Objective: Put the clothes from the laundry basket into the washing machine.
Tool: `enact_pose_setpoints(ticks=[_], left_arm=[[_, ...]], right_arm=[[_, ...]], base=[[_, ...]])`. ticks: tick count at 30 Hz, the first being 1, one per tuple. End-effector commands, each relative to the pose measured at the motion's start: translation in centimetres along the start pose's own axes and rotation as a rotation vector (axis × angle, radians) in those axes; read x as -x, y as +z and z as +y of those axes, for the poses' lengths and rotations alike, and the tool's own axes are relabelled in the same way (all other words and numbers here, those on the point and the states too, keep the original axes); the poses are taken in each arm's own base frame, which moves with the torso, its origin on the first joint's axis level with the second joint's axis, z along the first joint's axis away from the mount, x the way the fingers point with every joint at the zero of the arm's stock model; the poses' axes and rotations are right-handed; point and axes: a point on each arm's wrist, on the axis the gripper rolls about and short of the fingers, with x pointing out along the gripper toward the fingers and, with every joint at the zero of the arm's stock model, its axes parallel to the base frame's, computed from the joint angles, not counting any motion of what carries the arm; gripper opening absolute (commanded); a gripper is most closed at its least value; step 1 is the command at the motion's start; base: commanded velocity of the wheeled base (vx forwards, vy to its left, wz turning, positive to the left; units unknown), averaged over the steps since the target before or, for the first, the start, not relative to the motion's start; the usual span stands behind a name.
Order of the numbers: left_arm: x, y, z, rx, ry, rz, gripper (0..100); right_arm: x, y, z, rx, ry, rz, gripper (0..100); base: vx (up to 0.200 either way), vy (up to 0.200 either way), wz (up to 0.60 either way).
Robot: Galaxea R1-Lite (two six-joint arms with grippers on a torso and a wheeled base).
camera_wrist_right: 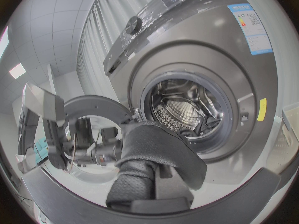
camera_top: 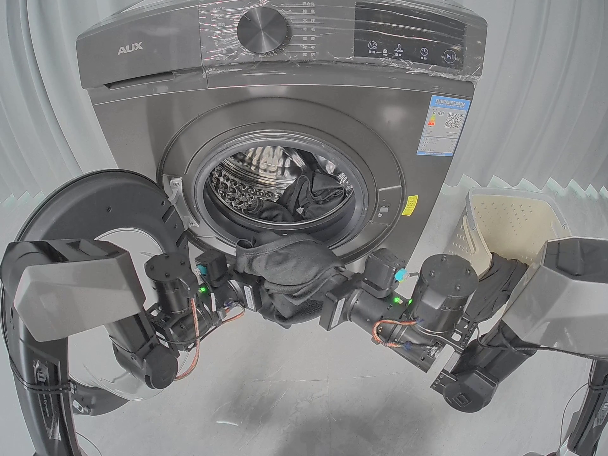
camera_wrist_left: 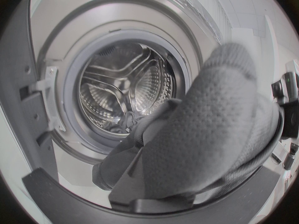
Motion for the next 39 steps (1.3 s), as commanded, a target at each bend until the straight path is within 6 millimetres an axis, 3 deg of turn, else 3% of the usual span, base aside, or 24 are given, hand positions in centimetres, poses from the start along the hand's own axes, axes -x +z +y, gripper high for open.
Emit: enact_pose_setpoints(ticks=[1,7,13,14,17,20,23,25,31,36,39], left_arm=[[1.2,3.1,0.7,-0.005,0.027,-0.079,0],[2.1,4.4,0.0,0.003,0.012,-0.106,0],[2.4,4.3,-0.1,0.005,0.013,-0.097,0],[2.5,4.4,-0.1,0.005,0.013,-0.098,0],[2.9,5.0,-0.3,0.004,0.016,-0.112,0],[4.1,4.7,-1.1,0.008,0.004,-0.079,0],[6.6,6.2,-2.3,0.023,-0.028,-0.097,0],[8.0,6.6,-2.9,0.052,-0.048,-0.096,0],[11.6,7.5,-3.5,0.133,-0.065,-0.099,0],[12.2,7.6,-3.7,0.116,-0.064,-0.101,0],[12.4,7.6,-3.7,0.121,-0.069,-0.098,0]], right_arm=[[1.5,-1.5,-0.6,0.005,-0.024,0.083,0],[2.7,-3.2,-0.7,0.008,-0.029,0.162,0],[2.8,-3.4,-0.4,0.008,-0.019,0.165,0],[2.8,-3.4,-0.3,0.008,-0.016,0.166,100],[3.2,-3.4,-0.1,0.007,-0.012,0.177,100],[6.5,-4.9,-0.5,0.033,-0.016,0.31,100],[10.5,-6.8,-0.9,0.049,0.012,0.488,100],[11.4,-7.1,-1.2,0.045,0.017,0.526,100],[11.0,-5.7,-3.2,0.031,-0.082,0.438,100],[12.3,-4.2,-3.7,-0.058,-0.159,0.392,100],[12.3,-3.6,-5.3,-0.089,-0.251,0.351,100]], base=[[0.0,0.0,0.0],[0.0,0.0,0.0],[0.0,0.0,0.0],[0.0,0.0,0.0],[0.0,0.0,0.0],[0.0,0.0,0.0],[0.0,0.0,0.0],[0.0,0.0,0.0],[0.0,0.0,0.0],[0.0,0.0,0.0],[0.0,0.0,0.0]])
